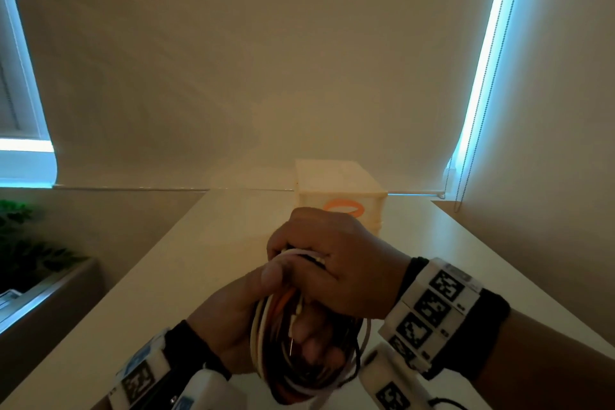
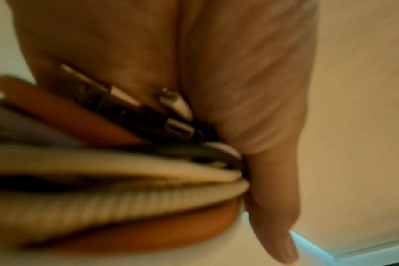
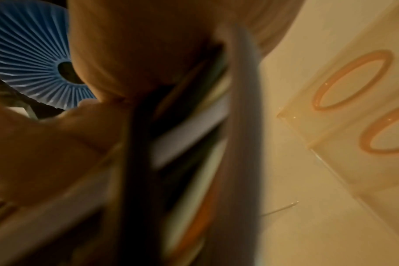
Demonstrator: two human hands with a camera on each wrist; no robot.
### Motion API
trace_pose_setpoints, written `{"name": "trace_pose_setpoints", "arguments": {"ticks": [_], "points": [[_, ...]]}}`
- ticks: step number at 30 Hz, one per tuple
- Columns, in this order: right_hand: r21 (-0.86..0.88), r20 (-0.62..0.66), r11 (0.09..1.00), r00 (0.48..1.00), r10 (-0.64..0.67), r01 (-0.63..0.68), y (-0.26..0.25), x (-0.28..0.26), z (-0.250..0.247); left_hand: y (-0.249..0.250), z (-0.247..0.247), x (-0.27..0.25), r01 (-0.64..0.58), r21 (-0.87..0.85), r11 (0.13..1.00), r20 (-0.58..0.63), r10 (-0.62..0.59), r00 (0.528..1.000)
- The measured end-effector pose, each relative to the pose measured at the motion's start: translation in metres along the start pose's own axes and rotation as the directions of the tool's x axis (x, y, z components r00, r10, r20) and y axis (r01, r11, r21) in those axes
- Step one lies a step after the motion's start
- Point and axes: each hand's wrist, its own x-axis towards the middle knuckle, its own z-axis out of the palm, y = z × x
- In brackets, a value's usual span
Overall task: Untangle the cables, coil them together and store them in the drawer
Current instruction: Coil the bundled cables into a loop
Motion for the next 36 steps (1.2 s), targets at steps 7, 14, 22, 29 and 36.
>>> {"name": "trace_pose_setpoints", "arguments": {"ticks": [7, 14, 22, 29, 36], "points": [[-0.017, -0.01, 0.998, 0.998, 0.061, -0.061, 0.018, 0.01, -0.007, 0.018, 0.001, 0.002, 0.06, 0.164, 0.985, -0.159, -0.033, 0.987], [-0.145, 0.167, 0.987, 0.981, 0.097, -0.073, 0.016, 0.012, -0.002, 0.03, 0.004, 0.0, 0.235, 0.264, 0.936, -0.252, -0.168, 0.953], [-0.199, 0.254, 0.977, 0.958, 0.131, -0.081, 0.003, 0.025, -0.011, 0.036, 0.005, -0.002, 0.207, 0.119, 0.971, -0.209, -0.18, 0.961], [-0.055, 0.177, 0.988, 0.972, 0.154, -0.146, 0.016, 0.021, -0.004, 0.021, 0.021, 0.007, 0.121, -0.046, 0.992, -0.346, -0.129, 0.929], [0.213, 0.183, 0.929, 0.946, 0.266, -0.303, 0.019, 0.01, 0.001, 0.017, 0.017, 0.01, 0.185, -0.046, 0.982, -0.416, -0.187, 0.89]]}}
